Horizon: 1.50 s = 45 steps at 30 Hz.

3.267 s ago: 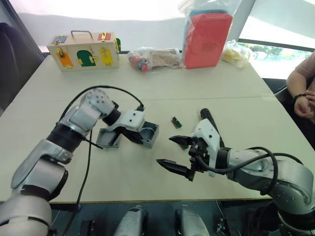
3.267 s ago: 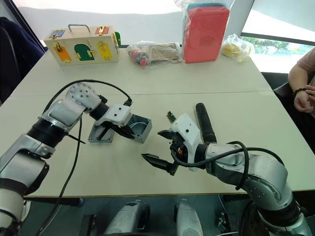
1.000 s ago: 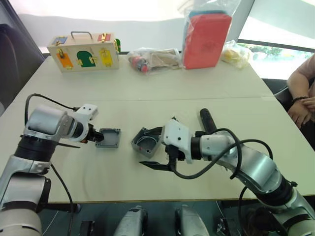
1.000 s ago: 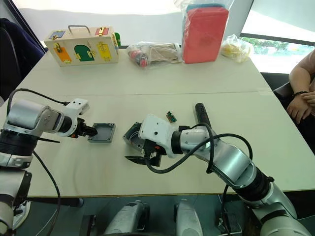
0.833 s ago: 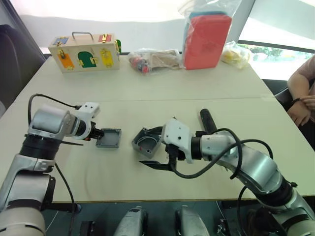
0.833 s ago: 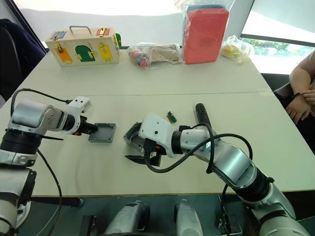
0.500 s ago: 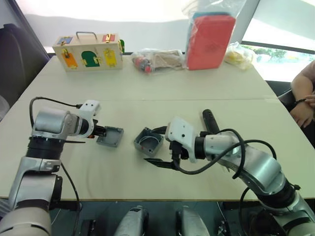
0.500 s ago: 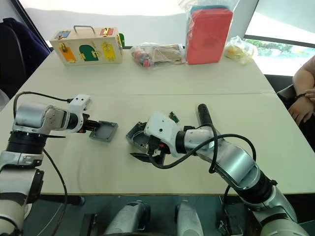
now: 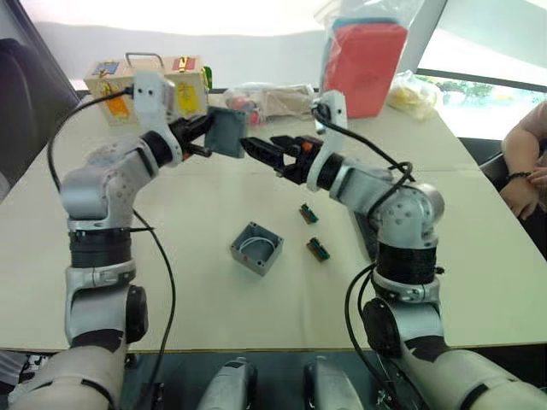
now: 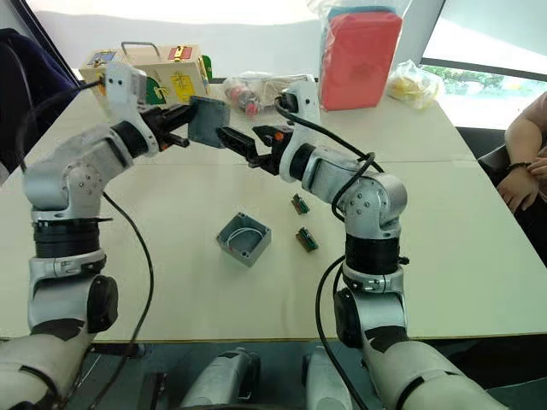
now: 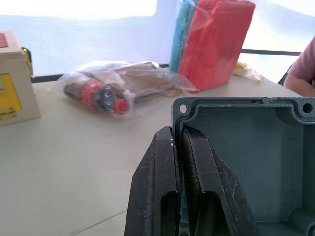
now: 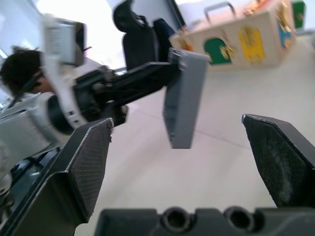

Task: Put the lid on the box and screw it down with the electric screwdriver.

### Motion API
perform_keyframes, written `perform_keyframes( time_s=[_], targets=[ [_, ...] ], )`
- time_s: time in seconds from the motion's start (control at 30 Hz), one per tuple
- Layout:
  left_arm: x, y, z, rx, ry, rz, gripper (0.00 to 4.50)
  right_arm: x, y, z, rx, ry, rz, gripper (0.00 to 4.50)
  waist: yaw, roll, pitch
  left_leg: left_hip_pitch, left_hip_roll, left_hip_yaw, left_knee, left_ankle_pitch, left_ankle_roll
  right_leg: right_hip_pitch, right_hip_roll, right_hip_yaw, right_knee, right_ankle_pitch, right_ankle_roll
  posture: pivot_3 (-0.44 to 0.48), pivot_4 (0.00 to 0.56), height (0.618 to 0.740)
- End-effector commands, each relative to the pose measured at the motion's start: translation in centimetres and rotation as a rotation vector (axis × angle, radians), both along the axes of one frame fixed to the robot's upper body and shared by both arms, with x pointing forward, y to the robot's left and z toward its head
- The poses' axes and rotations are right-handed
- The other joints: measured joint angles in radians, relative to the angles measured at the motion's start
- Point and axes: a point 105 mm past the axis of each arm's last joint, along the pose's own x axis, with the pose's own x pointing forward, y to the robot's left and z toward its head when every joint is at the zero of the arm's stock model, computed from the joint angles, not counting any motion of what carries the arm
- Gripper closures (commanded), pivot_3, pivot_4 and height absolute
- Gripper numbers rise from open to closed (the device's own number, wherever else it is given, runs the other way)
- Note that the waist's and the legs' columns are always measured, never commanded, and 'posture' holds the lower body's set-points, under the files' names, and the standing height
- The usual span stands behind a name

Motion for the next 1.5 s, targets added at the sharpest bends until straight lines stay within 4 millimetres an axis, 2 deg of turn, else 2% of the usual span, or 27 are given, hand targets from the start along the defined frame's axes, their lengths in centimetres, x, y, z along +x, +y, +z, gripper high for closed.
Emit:
perform_keyframes(
  time_s=[0.03,0.47,0.57,0.63,0.9,1.07,1.2,1.3,1.43,1.5],
  targets=[
    [-0.7,-1.0,2.4,-0.003,-0.106,-0.031,4.42,-0.3,0.2,2.0,0.06,-0.03,0.025,0.0,-0.005,0.0,0.0,0.0,0.0,0.0,0.0,0.0,0.0,0.0,0.0,0.0,0.0,0.0,0.0,0.0,0.15,0.74],
    [-1.6,-2.6,2.8,-0.028,-0.113,-0.106,4.42,-0.5,0.4,1.6,0.062,-0.014,0.034,0.0,-0.029,0.0,0.0,0.0,0.002,0.0,-0.002,0.0,0.0,-0.003,0.001,0.001,0.001,0.0,0.0,0.0,0.15,0.74],
    [-1.5,-2.4,2.7,-0.028,-0.107,-0.105,4.5,-0.5,0.4,1.6,0.067,-0.014,0.027,0.65,-0.029,0.0,0.0,0.0,0.002,0.0,-0.002,0.0,0.0,-0.003,0.001,0.001,0.001,0.0,0.0,0.0,0.15,0.74],
    [-1.5,-2.3,2.6,-0.027,-0.105,-0.104,4.5,-0.5,0.3,1.5,0.072,-0.014,0.024,1.25,-0.029,0.0,0.0,0.0,0.002,0.0,-0.002,0.0,0.0,-0.003,0.001,0.001,0.001,0.0,0.0,0.0,0.15,0.74],
    [-1.4,-2.1,2.3,-0.02,-0.095,-0.103,4.5,-0.8,0.3,1.9,0.09,-0.025,0.028,4.31,-0.029,0.0,0.0,0.0,0.002,0.0,-0.002,0.0,0.0,-0.003,0.001,0.001,0.001,0.0,0.0,0.0,0.15,0.74],
    [-1.4,-2.1,2.0,-0.016,-0.087,-0.109,4.5,-1.1,0.4,2.0,0.094,-0.032,0.047,4.35,-0.029,0.0,0.0,0.0,0.002,0.0,-0.002,0.0,0.0,-0.003,0.001,0.001,0.001,0.0,0.0,0.0,0.15,0.74],
    [-1.8,-2.2,1.9,-0.017,-0.081,-0.141,3.3,-1.6,0.6,2.0,0.096,-0.048,0.067,4.35,-0.029,0.0,0.0,0.0,0.002,0.0,-0.002,0.0,0.0,-0.003,0.001,0.001,0.001,0.0,0.0,0.0,0.15,0.74],
    [-2.5,-0.9,1.7,-0.04,-0.007,-0.174,2.24,-1.8,0.5,2.1,0.082,-0.08,0.06,4.35,-0.03,0.0,0.0,0.0,0.002,0.0,-0.003,0.0,0.0,-0.003,0.002,0.001,0.001,0.0,0.0,0.0,0.15,0.74],
    [-5.6,2.1,3.9,-0.083,0.003,-0.263,2.24,-1.4,-1.0,2.4,-0.052,-0.273,-0.064,4.35,-0.035,0.001,0.0,0.0,0.002,0.0,-0.004,0.0,0.0,-0.005,0.002,0.002,0.001,0.0,0.0,0.0,0.15,0.74],
    [-6.2,3.7,4.2,-0.085,0.014,-0.246,2.24,-1.6,-1.9,2.1,-0.152,-0.39,-0.113,4.35,-0.033,0.001,0.0,0.0,0.002,0.0,-0.006,0.0,0.0,-0.007,0.002,0.001,0.001,0.0,0.0,0.0,0.15,0.74]
  ],
)
